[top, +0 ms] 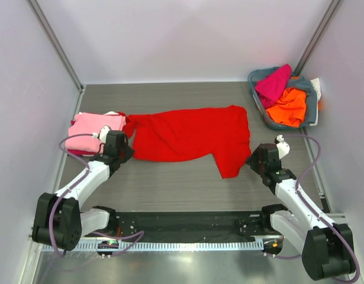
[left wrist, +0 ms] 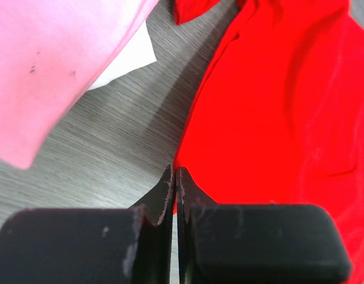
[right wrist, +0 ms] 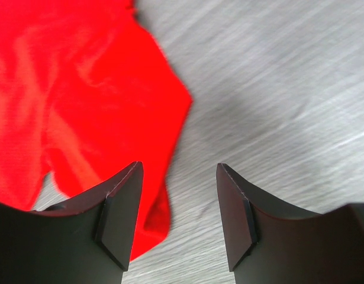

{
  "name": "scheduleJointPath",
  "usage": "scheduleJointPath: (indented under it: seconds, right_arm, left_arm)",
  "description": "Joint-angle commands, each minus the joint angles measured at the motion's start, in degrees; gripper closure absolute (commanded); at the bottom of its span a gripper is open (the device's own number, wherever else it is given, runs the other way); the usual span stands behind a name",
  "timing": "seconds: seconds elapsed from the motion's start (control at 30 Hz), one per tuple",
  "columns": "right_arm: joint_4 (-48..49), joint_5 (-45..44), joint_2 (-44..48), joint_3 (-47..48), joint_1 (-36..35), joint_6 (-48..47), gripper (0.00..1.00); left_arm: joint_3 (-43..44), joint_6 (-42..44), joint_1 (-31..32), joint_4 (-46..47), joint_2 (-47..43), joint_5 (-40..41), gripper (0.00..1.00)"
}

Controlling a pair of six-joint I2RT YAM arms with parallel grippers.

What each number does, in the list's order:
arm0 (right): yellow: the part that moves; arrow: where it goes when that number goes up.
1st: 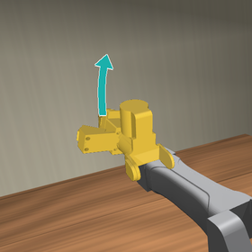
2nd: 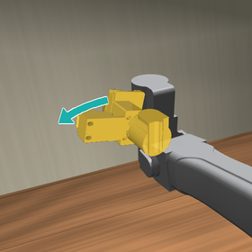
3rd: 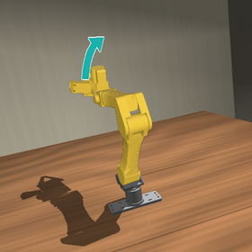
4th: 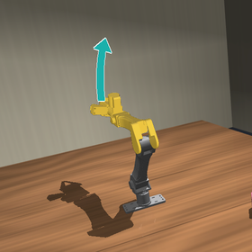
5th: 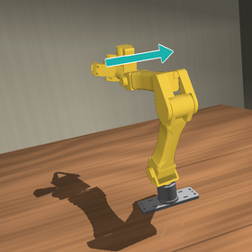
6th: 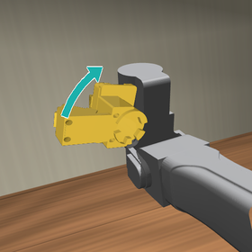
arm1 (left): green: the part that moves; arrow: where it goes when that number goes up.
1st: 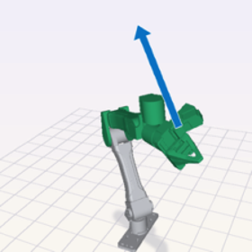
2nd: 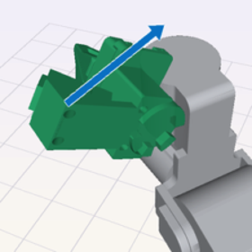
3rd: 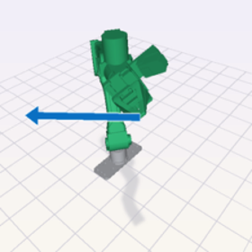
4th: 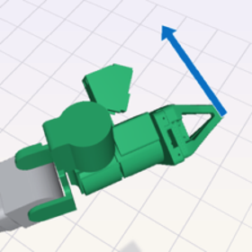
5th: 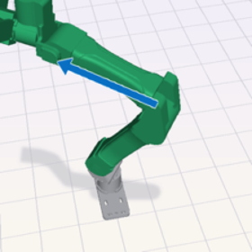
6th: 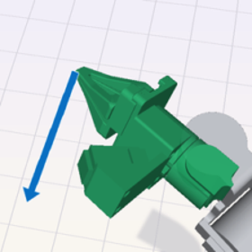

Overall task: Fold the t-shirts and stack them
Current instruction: Flatten the tshirt out

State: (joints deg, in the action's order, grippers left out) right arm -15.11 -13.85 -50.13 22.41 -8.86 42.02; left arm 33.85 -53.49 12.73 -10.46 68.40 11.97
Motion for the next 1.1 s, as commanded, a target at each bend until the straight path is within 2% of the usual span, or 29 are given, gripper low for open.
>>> scheduleJointPath:
  seconds: [0.0,0.2,0.53,0.63,0.67,0.77,1.0,1.07]
  right_arm:
    - [2.01,-6.09,-1.9,-0.18,0.16,1.75,0.42]
    - [7.54,-5.23,-7.17,0.7,0.34,3.15,0.47]
    - [16.42,-0.48,-21.06,2.9,0.25,5.7,0.5]
    - [16.26,-0.83,-21.94,3.51,0.25,5.7,0.66]
    - [15.73,-1.35,-21.68,3.69,0.34,5.7,0.79]
    - [12.66,-3.29,-18.35,3.69,0.25,5.35,0.99]
    - [-5.78,-3.04,-1.74,7.29,-1.16,3.59,0.99]
    - [-6.24,-0.48,-0.32,8.51,-1.16,3.07,0.98]
  left_arm:
    - [-0.1,1.9,-0.07,-3.69,-2.57,0.08,1.0]
    - [1.83,3.48,-4.11,-6.58,-2.92,-5.54,1.0]
    - [3.95,6.3,-4.47,-10.02,-8.1,-6.77,1.0]
    - [3.25,5.6,-4.38,-9.93,-10.04,-8.79,1.0]
    - [3.16,5.59,-4.38,-9.93,-10.39,-9.15,1.0]
    - [3.33,6.47,-4.47,-11.51,-12.32,-8.98,1.0]
    - [3.42,7.26,-4.38,-14.5,-15.84,-8.28,1.0]
    - [3.33,7.09,-4.38,-14.42,-16.11,-7.84,1.0]
